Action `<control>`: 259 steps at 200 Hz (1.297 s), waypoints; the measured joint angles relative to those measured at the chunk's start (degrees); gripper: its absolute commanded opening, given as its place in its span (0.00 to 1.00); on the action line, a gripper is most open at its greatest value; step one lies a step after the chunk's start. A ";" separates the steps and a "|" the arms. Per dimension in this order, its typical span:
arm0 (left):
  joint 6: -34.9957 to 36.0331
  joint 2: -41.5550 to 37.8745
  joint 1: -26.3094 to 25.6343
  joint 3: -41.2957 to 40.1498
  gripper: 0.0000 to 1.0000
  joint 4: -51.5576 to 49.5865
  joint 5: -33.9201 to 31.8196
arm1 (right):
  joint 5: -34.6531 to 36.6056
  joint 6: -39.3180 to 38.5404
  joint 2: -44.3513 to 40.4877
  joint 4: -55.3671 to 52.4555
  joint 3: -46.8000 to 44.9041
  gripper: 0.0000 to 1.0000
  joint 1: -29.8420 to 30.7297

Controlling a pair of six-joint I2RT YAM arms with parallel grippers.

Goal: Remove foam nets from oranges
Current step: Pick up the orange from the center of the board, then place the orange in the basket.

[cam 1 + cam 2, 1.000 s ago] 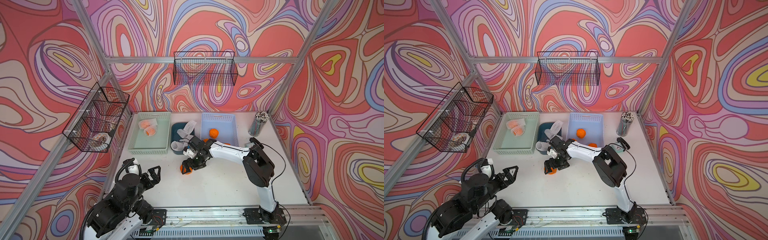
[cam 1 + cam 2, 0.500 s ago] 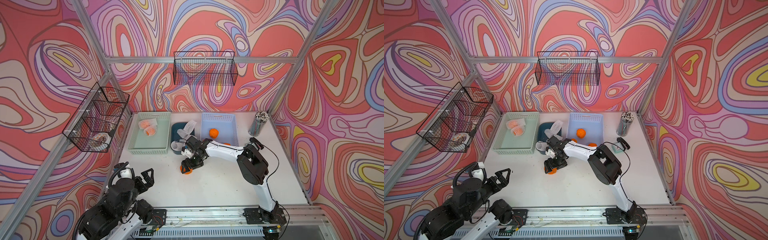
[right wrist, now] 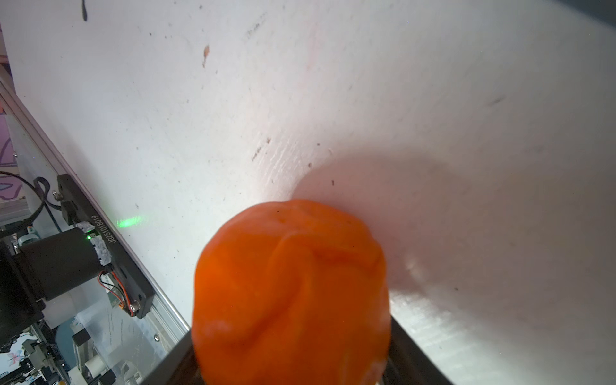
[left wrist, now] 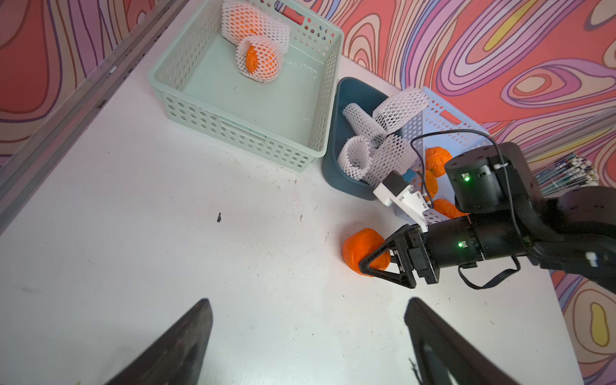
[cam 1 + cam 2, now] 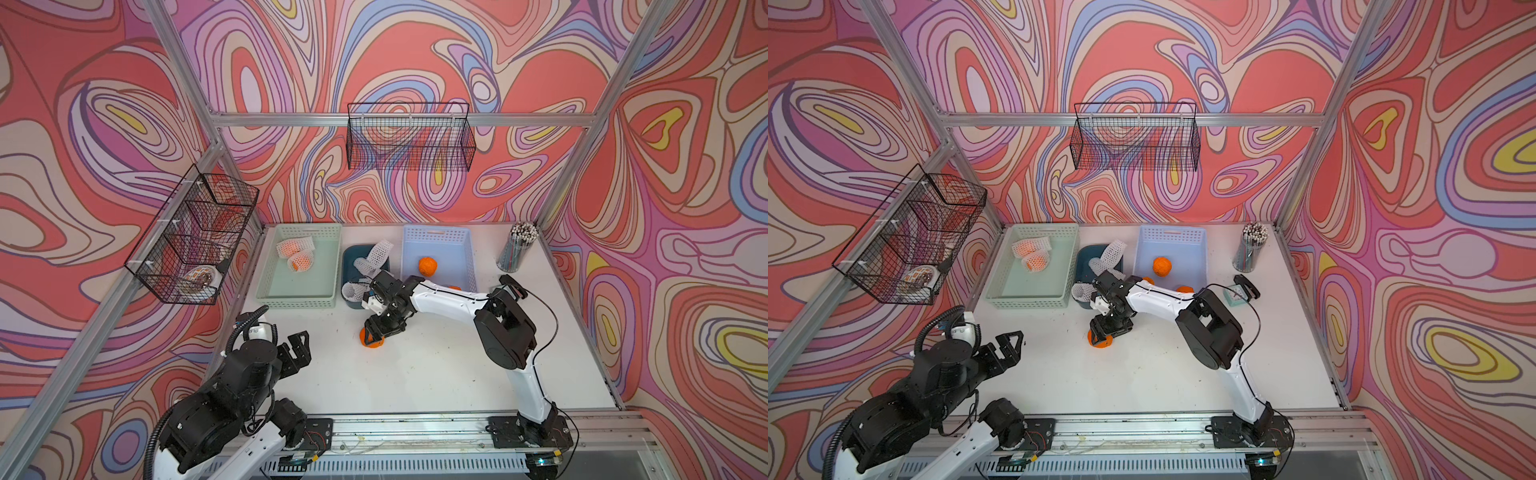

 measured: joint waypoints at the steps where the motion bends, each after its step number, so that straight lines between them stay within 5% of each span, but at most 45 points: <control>1: 0.04 0.09 0.00 0.00 0.93 0.04 0.00 | 0.00 0.00 0.00 -0.02 0.02 0.64 0.00; 53: 3.72 5.86 0.00 2.03 0.93 0.44 0.15 | 0.07 -0.04 -1.51 -2.73 0.24 0.62 0.00; 153: 11.54 31.65 1.18 14.75 0.94 4.17 4.13 | 4.85 3.08 -18.43 -10.56 0.11 0.60 -1.29; 205: 13.49 38.91 9.18 20.61 0.93 7.80 13.97 | 8.70 4.94 -22.62 -13.29 -0.79 0.59 -9.94; 259: 14.36 44.37 11.80 22.84 0.93 8.74 18.45 | 11.80 3.37 -20.06 -16.83 4.09 0.59 -20.83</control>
